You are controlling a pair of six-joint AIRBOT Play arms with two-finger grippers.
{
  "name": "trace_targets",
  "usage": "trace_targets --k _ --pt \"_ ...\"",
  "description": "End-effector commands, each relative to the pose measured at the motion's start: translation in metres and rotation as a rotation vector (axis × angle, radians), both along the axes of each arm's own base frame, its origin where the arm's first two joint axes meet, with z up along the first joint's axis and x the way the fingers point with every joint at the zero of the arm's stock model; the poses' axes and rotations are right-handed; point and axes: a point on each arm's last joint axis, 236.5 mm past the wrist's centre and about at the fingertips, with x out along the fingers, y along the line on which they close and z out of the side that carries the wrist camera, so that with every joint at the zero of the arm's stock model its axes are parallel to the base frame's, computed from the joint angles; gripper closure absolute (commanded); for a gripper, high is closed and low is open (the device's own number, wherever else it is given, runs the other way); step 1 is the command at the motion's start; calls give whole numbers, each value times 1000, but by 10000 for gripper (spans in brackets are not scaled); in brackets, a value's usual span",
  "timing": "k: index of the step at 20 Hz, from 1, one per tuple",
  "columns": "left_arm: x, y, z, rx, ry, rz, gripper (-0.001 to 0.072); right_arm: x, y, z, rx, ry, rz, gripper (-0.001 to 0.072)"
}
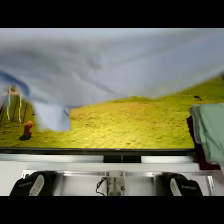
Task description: Fold the shirts.
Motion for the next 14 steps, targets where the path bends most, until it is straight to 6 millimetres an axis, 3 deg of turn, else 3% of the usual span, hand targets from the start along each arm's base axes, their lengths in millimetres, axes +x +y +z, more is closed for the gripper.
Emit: trace_targets --k 1,4,7,10,14 --pt "-43 6 4 -20 -43 78 671 -36 -24 -1 33 8 -121 645" --pt "-11 15 -37 -4 144 105 671 -4 -38 -60 16 274 -165 645" --pt "40 37 -110 -16 423 145 671 34 -48 -157 9 706 -179 645" --pt "100 62 -209 -63 717 163 671 73 -54 -256 23 1084 -159 645" --pt "166 69 -381 -145 1133 84 671 146 -59 -394 50 1328 -131 645"
